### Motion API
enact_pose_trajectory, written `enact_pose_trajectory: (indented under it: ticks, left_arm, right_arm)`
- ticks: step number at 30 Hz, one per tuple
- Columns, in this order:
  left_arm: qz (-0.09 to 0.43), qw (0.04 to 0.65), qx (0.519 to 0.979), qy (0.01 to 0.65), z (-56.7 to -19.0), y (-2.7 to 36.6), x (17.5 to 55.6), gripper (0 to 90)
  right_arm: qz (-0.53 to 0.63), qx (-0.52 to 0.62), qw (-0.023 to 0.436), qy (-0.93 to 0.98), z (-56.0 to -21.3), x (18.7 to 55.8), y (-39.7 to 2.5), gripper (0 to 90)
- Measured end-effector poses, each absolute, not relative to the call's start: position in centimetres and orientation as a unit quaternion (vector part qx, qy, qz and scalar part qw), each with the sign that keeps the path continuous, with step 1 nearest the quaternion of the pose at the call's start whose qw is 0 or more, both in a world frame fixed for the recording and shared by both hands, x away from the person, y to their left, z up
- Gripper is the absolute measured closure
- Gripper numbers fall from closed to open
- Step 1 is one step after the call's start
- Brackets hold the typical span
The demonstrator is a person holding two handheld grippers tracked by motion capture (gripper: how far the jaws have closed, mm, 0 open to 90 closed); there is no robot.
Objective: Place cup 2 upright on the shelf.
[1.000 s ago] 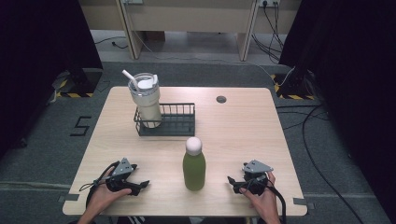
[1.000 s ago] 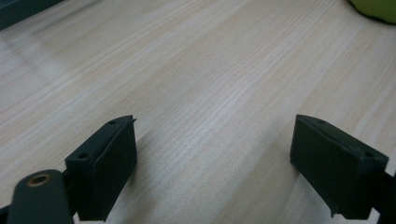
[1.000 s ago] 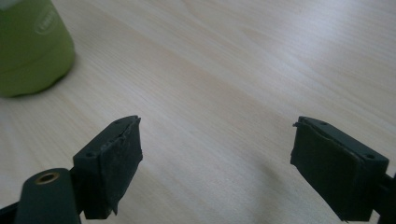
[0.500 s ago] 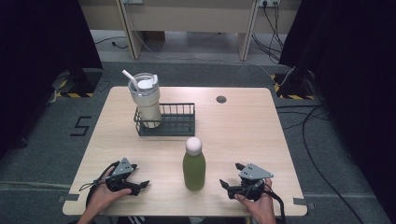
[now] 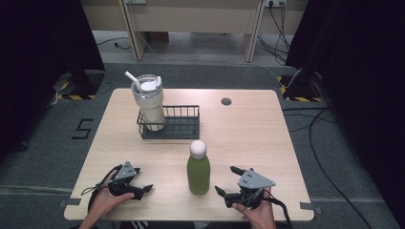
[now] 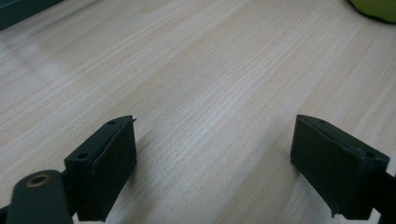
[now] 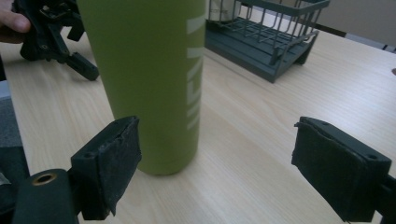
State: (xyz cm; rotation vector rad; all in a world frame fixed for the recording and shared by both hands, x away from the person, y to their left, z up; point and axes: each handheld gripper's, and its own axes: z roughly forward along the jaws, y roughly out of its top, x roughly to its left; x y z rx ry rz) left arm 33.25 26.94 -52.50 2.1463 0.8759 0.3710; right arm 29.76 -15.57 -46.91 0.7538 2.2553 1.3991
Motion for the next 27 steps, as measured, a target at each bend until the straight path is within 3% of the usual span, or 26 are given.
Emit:
enact_pose_trajectory:
  ticks: [27]
  left_arm:
    - [0.145,0.387,0.844,0.343,-52.5,26.9,33.3,13.7]
  right_arm:
    - [0.536,0.217,0.156,0.801,-48.5,31.0,-11.1,15.2]
